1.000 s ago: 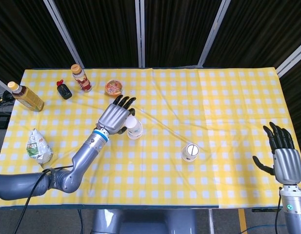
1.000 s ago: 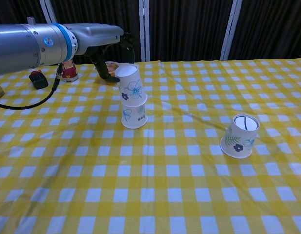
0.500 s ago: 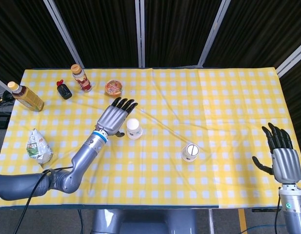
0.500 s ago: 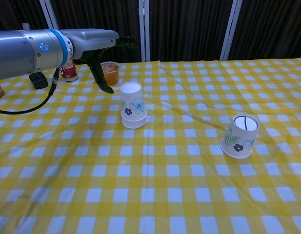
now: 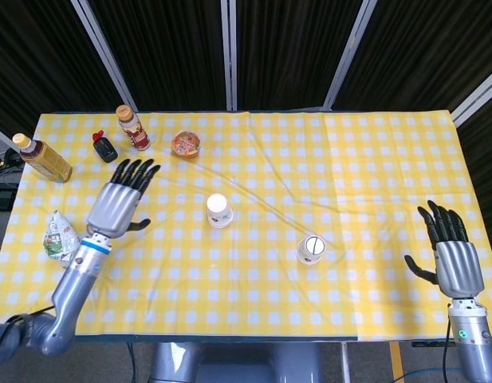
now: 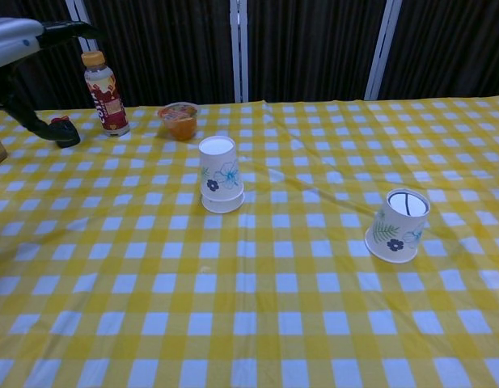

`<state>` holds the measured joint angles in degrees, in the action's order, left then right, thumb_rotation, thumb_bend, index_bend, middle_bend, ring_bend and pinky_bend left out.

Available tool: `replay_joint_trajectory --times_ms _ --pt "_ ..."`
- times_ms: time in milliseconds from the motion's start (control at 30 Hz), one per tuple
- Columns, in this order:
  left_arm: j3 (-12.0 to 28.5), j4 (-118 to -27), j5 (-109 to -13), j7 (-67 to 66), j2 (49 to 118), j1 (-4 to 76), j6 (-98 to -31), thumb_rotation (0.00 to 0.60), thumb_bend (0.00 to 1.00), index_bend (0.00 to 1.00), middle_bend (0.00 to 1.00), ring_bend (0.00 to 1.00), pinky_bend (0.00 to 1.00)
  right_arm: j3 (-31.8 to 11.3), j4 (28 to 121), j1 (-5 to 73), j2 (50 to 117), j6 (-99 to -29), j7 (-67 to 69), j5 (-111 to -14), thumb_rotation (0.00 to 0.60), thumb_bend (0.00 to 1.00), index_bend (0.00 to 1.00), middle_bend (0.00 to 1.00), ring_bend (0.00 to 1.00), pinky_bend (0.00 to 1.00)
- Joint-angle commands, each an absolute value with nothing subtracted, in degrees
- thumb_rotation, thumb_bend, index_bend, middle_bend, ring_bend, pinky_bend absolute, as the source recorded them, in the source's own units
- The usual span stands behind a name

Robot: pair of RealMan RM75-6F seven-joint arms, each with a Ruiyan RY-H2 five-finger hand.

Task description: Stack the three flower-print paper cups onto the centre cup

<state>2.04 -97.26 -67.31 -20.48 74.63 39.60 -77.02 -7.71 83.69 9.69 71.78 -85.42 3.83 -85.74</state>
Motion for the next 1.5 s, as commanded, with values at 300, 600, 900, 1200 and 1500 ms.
replay_joint_trajectory --times_ms 300,600,900,1200,1500 --pt "-6.74 -91.35 -79.30 -10.05 72.52 21.38 -94.06 0.600 0.12 0.00 0.00 0.00 0.00 -8.78 92.65 14.33 71.00 -80.23 -3.20 -86.58 0.600 0.13 0.19 0.00 0.00 0.00" --pt "-4.75 -90.88 -81.16 -5.77 70.88 19.00 -93.97 0.600 0.12 0.00 0.00 0.00 0.00 -8.66 101.55 19.60 71.27 -69.52 -13.19 -81.24 0.600 0.14 0.23 0.00 0.00 0.00" --pt "-3.43 -91.68 -83.06 -4.45 69.75 17.79 -92.58 0.600 0.12 0.00 0.00 0.00 0.00 -9.13 105.74 24.19 74.60 -63.06 -23.63 -72.83 0.600 0.14 0.24 0.00 0.00 0.00" --pt "-1.91 -91.81 -83.54 -4.39 69.62 17.04 -90.70 0.600 0.12 0.00 0.00 0.00 0.00 -9.56 105.00 27.63 76.62 -59.70 -29.53 -63.76 0.600 0.14 0.24 0.00 0.00 0.00" --pt "-0.59 -91.74 -83.94 -4.48 69.58 16.37 -89.36 0.600 0.12 0.00 0.00 0.00 0.00 -9.95 102.74 29.91 78.14 -59.03 -30.61 -59.28 0.600 0.14 0.30 0.00 0.00 0.00"
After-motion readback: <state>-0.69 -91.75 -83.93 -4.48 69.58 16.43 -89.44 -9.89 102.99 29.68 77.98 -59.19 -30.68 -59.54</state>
